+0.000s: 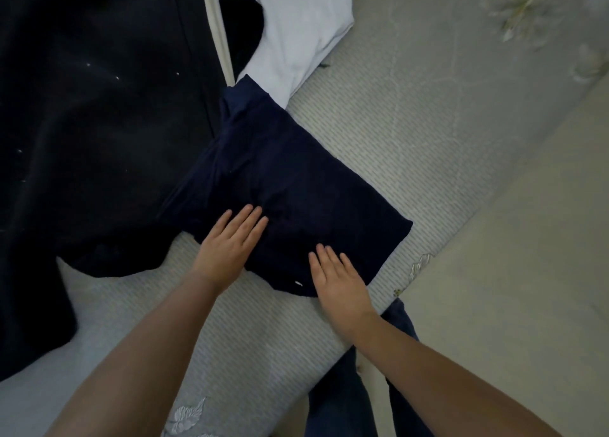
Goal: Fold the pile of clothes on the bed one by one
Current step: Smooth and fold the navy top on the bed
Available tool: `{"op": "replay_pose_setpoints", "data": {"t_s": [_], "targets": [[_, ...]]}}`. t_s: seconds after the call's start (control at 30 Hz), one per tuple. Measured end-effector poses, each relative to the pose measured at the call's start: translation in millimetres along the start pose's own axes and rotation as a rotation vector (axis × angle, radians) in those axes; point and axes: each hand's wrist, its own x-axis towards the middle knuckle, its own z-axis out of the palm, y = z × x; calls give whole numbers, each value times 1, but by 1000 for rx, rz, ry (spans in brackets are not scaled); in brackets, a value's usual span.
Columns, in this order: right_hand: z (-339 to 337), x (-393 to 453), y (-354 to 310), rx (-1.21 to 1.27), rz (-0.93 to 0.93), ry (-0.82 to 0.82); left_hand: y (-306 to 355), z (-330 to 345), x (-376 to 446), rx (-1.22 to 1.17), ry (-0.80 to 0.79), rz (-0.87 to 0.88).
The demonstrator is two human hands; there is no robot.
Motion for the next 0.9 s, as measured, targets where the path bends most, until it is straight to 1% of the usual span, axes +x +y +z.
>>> {"op": "replay_pose_setpoints", "data": {"t_s": [0.07,0.17,0.23,0.3,0.37,0.4,0.43,0.5,0.57,0.63,0.67,0.83,0.9], "targets": [[-17,-1,12,51,-3,36,6,-9,3,-40,-11,-46],[-47,-5,42,86,-4,134,14,-31,13,-45,-14,-65],[-72,-9,67,162,45,180,18,-63,36,-35,-12,-32],[-104,-12,98,159,124,211,23,-100,71,7,-15,15],[-135,-14,140,135,158,185,28,-140,114,64,-41,70],[-149,-18,165,149,175,158,36,-164,137,93,-84,66],[-165,-23,188,162,190,150,48,-187,159,108,-69,73],[-198,-39,236,144,292,191,81,-233,201,132,-12,118],[-228,-60,283,27,357,363,119,-277,235,127,13,140],[-260,-86,331,-6,374,516,159,-323,270,134,22,161],[-273,-97,353,-13,386,538,177,-343,286,144,31,178],[-350,-179,488,-71,562,660,294,-469,376,201,224,291],[-371,-204,537,-122,578,719,333,-508,408,215,299,311]]}}
